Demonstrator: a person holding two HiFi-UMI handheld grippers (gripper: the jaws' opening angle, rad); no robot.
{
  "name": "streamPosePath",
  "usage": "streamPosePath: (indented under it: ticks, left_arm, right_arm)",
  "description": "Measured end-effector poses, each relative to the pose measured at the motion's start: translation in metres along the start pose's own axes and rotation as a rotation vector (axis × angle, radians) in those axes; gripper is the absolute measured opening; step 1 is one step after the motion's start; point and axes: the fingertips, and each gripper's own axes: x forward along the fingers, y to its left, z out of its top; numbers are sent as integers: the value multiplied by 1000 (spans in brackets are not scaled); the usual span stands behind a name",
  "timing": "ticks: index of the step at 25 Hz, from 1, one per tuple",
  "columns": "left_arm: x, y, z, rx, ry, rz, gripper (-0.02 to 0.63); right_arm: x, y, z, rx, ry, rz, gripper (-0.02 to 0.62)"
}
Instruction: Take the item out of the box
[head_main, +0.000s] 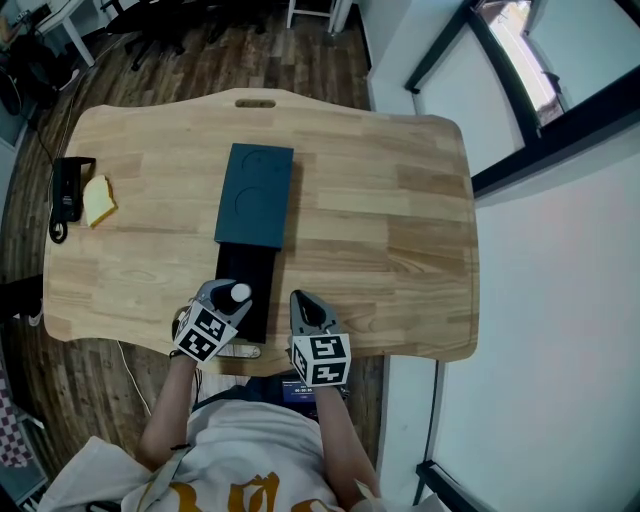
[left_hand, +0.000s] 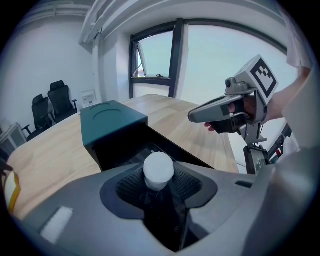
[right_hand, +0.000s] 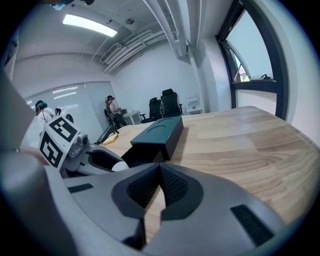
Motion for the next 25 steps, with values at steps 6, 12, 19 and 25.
streamPosePath:
  ticks: [6,12,19,25]
  left_arm:
    - [-13,2,8,-22,-34,4,178]
    - [-38,11,26,-14,-59,37,178]
    - [-61,5,39,-44,-109,23,175]
    - [-83,10,60,-123,-209,22,175]
  right_arm:
    - [-8,3,7,-5,-19,-11,5]
    - [-15,14,23,-28,-66,-10,5]
    - [-33,28,36,-53,-105,-19,5]
    - [-40,41,51,-84,-141,-13,5]
